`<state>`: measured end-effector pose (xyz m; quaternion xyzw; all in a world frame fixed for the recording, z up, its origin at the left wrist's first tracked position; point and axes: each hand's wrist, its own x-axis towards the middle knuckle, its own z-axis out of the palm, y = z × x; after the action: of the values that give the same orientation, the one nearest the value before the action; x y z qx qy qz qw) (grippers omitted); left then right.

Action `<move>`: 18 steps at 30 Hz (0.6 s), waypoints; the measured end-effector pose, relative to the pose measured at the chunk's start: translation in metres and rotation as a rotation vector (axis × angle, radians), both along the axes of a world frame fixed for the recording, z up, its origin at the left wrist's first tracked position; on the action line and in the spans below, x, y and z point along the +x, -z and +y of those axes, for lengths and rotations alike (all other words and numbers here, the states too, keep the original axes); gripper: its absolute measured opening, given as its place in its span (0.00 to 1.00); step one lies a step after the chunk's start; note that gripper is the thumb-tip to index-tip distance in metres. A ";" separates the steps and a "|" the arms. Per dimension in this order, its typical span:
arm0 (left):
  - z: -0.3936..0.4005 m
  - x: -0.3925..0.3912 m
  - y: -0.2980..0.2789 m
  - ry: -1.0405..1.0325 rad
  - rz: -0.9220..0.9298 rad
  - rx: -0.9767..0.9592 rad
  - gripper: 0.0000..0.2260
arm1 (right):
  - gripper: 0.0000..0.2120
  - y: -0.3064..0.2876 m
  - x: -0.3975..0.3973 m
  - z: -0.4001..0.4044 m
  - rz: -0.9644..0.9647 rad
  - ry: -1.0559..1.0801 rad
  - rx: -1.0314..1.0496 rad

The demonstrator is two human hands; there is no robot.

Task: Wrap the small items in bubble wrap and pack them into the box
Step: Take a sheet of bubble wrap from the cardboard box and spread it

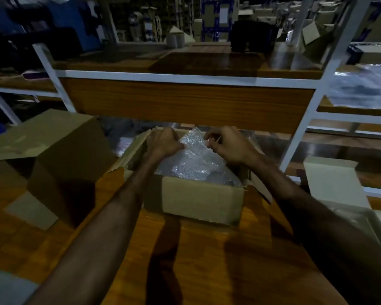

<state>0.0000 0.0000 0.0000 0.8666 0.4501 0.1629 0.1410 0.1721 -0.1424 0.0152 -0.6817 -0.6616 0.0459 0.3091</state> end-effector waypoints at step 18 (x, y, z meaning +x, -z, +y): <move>-0.030 0.018 -0.082 0.489 -0.378 -0.041 0.05 | 0.17 -0.052 0.027 -0.015 -0.241 0.057 0.276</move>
<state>0.0175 -0.0298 0.0820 0.9005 0.1974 0.2733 0.2747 0.1992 -0.1572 0.0673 -0.6517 -0.6744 -0.1360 0.3194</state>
